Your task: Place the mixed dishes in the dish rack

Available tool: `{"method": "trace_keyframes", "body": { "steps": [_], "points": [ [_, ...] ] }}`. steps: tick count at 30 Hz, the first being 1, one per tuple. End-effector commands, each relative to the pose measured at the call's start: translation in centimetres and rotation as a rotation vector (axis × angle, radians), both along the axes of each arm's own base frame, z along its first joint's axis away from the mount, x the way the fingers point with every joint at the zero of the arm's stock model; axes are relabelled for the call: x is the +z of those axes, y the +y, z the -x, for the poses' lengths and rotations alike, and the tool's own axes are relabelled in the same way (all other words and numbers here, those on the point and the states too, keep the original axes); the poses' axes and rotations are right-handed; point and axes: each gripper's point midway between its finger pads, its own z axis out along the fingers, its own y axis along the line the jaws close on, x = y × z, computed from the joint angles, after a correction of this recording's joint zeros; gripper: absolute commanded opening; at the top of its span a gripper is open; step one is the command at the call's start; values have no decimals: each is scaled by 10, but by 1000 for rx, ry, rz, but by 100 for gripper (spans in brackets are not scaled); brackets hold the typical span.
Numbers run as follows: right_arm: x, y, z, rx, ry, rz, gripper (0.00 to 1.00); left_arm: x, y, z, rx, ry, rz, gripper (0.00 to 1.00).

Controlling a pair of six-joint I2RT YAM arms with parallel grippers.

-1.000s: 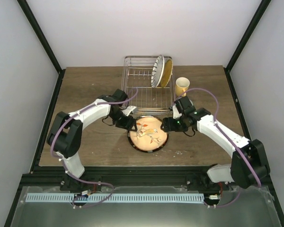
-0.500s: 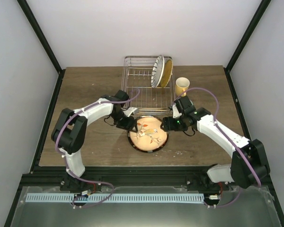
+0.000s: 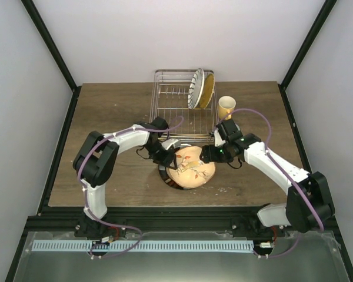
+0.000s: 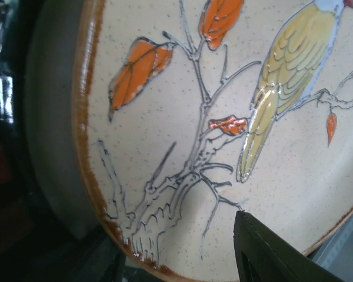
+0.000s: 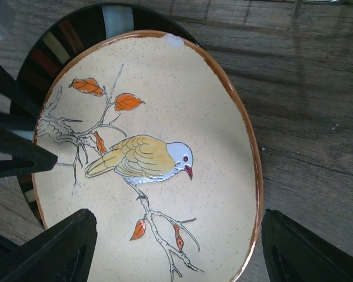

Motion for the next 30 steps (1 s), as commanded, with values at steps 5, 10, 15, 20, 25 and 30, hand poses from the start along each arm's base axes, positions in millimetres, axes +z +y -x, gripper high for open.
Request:
{"method": "trace_keyframes", "body": {
  "steps": [5,10,15,20,25,30],
  "points": [
    [16,1,-13,0,-59,17,77,-16,2,8,-12,27,-9,14],
    [28,-2,-16,-32,-77,-17,81,-3,-4,7,-2,7,55,0],
    [47,-7,-18,-58,-129,-82,83,18,-9,8,0,-25,146,0],
    [48,-17,-19,-78,-141,-63,84,27,-4,6,18,-23,180,0],
    [49,-14,-17,-67,-139,-96,84,41,5,6,51,-36,226,0],
    [48,-5,-12,-37,-146,-191,87,58,22,1,120,-59,305,0]
  ]
}}
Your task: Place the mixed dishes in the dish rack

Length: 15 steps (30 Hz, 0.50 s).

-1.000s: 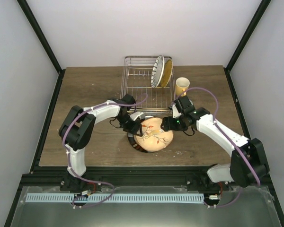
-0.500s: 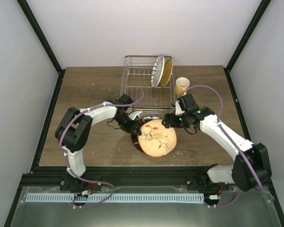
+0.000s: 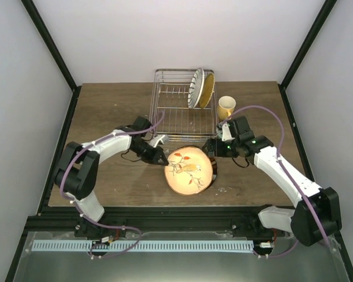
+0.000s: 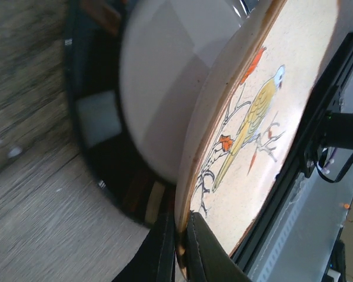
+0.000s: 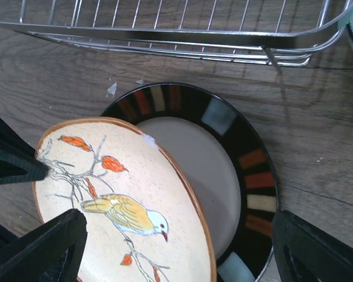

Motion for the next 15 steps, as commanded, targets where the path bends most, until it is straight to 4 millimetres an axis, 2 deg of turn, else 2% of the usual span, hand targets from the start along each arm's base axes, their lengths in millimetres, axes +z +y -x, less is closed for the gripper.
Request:
{"method": "trace_keyframes", "body": {
  "steps": [1,11,15],
  "points": [
    [8,8,3,36,-34,-108,87,24,9,-11,32,-76,109,0],
    [-8,16,9,117,-31,-161,88,25,6,-18,35,-85,144,0],
    [-16,22,18,177,-70,-215,89,27,4,-20,30,-86,162,0]
  ]
}}
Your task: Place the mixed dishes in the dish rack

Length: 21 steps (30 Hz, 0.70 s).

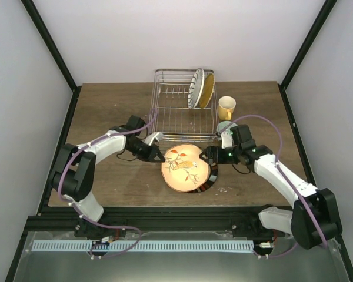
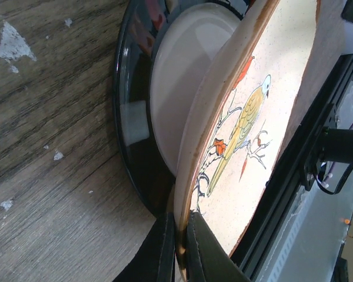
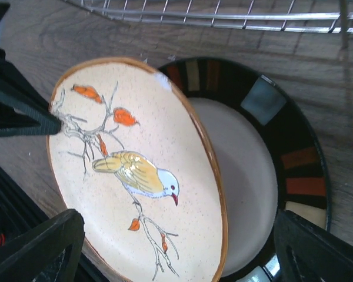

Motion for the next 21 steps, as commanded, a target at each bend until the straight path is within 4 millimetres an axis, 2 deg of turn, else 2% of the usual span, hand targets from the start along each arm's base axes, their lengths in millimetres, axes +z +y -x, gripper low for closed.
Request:
{"method": "trace_keyframes", "body": {
  "steps": [1,5,8,11,21],
  "points": [
    [1,9,6,83,-79,-88,89,19,-15,-5,-46,-47,116,0],
    [-16,7,15,100,-74,-124,90,23,-16,-4,-54,-57,131,0],
    [-16,9,11,101,-108,-152,91,25,-16,-4,-61,-62,144,0],
    [-24,9,5,101,-87,-146,91,27,-17,-2,-69,-63,154,0],
    [-41,31,9,237,2,-322,90,32,-16,1,-93,-66,183,0]
  ]
}}
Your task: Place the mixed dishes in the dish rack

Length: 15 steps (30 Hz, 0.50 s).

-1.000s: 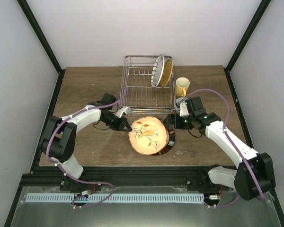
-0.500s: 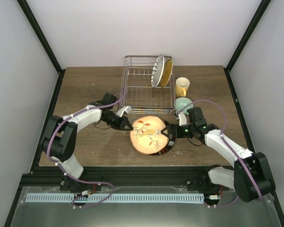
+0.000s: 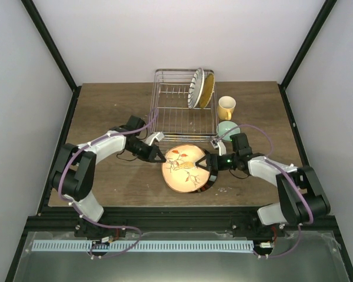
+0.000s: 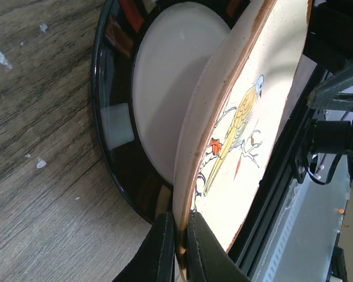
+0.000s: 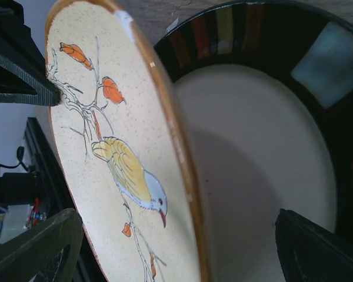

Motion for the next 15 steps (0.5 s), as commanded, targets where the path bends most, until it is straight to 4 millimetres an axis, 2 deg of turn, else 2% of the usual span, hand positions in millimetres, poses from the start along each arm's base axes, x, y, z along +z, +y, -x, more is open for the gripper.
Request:
{"method": "trace_keyframes", "body": {
  "steps": [1,4,9,12,15],
  "points": [
    [10,15,-3,97,-16,-143,90,29,-12,-1,-62,-55,137,0],
    [11,20,-6,137,-21,-174,85,30,-12,-2,-72,-59,138,0],
    [28,28,-14,192,-85,-227,83,29,-13,-4,-81,-55,137,0],
    [37,32,-18,221,-96,-252,72,29,-13,-6,-85,-55,137,0],
    [44,35,-20,239,-107,-267,68,28,-14,-6,-87,-49,141,0]
  ]
}}
